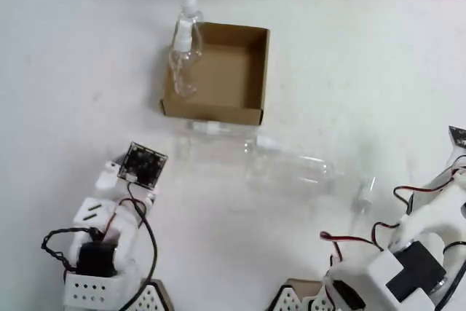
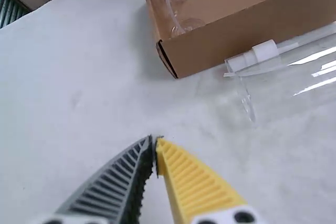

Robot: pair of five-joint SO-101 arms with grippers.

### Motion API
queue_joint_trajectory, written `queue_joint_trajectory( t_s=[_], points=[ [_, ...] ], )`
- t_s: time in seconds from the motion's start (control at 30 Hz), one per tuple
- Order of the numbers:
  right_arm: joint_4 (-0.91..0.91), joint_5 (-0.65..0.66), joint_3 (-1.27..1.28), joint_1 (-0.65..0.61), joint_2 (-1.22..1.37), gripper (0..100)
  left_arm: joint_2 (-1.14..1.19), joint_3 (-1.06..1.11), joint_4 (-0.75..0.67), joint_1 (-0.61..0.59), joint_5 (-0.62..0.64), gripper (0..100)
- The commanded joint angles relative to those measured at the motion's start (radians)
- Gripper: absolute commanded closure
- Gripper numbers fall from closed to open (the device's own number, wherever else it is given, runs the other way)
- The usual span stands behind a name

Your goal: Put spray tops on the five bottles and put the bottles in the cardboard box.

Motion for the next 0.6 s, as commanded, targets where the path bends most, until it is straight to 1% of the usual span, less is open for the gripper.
queue_joint_trajectory(
  t_s=[0.0, 0.03, 0.17, 0.57],
  points=[
    [-0.022, 0.023, -0.003, -0.013, -0.008, 77.9, -0.010, -0.003, 0.002, 0.001, -0.009, 97],
    [-0.027, 0.025, -0.003, -0.013, -0.008, 77.9, -0.010, -0.003, 0.002, 0.001, -0.009, 97],
    [-0.033, 0.098, -0.009, -0.013, 0.035, 77.9, -0.010, -0.003, 0.002, 0.001, -0.009, 97],
    [-0.035, 0.098, -0.089, -0.018, 0.240, 77.9, -0.010, -0.003, 0.002, 0.001, -0.009, 97]
  ],
)
